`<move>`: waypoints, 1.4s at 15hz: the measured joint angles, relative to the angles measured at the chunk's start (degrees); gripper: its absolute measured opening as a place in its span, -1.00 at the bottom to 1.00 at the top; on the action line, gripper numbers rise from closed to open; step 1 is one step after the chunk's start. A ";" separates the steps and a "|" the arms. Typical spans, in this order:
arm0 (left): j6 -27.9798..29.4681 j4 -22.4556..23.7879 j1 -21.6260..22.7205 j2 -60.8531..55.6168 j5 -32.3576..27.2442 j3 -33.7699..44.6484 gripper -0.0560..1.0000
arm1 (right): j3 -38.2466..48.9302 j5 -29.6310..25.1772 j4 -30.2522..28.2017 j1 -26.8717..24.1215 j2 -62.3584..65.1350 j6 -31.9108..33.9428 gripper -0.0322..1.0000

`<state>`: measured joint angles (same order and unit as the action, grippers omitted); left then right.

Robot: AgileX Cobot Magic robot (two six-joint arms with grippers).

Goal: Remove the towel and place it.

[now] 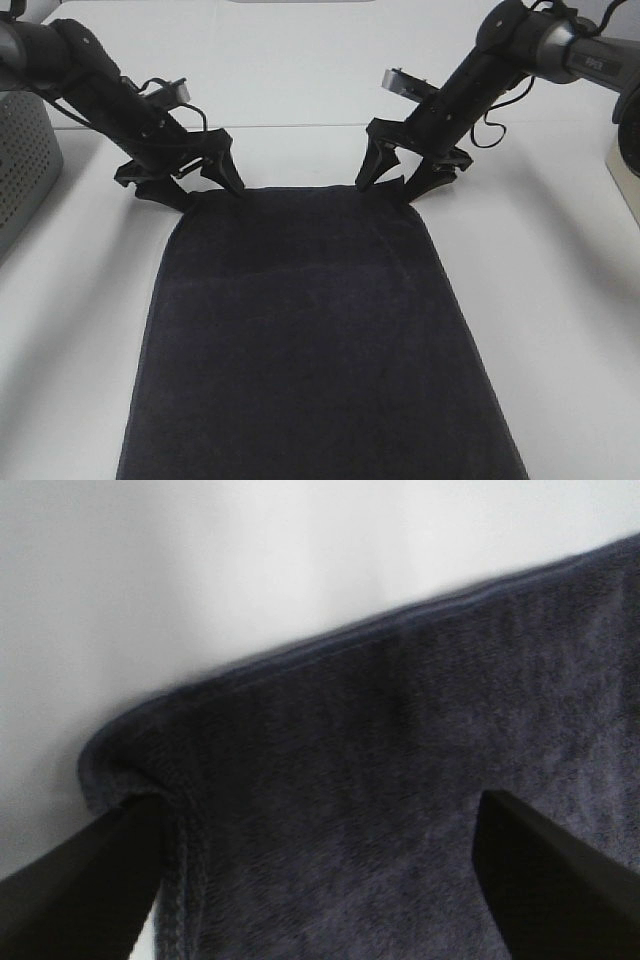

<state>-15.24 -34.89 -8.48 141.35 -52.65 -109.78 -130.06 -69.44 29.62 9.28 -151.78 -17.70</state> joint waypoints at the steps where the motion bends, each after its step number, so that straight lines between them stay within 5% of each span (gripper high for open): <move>1: 0.57 -0.17 -1.03 0.06 0.80 0.00 0.60 | -0.06 0.00 -0.86 1.32 -0.11 0.69 0.55; 5: 2.18 0.11 -2.29 0.52 1.55 -0.06 0.23 | -0.29 0.63 -6.53 2.98 -0.17 5.90 0.03; 9: 2.23 3.21 -2.29 0.97 2.81 0.00 -0.81 | -0.34 1.78 -10.14 2.92 -0.29 7.51 -0.87; 15: -1.26 3.15 -2.29 0.97 2.92 -0.17 -0.85 | -0.29 2.52 -10.14 2.92 -0.11 8.25 -0.92; 21: -2.75 7.91 -2.29 2.52 4.64 -9.97 -0.85 | -2.98 10.49 -14.21 2.98 0.52 8.48 -0.92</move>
<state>-17.99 -26.99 -10.77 143.87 -48.01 -119.75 -133.04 -58.96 15.41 12.26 -151.26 -9.22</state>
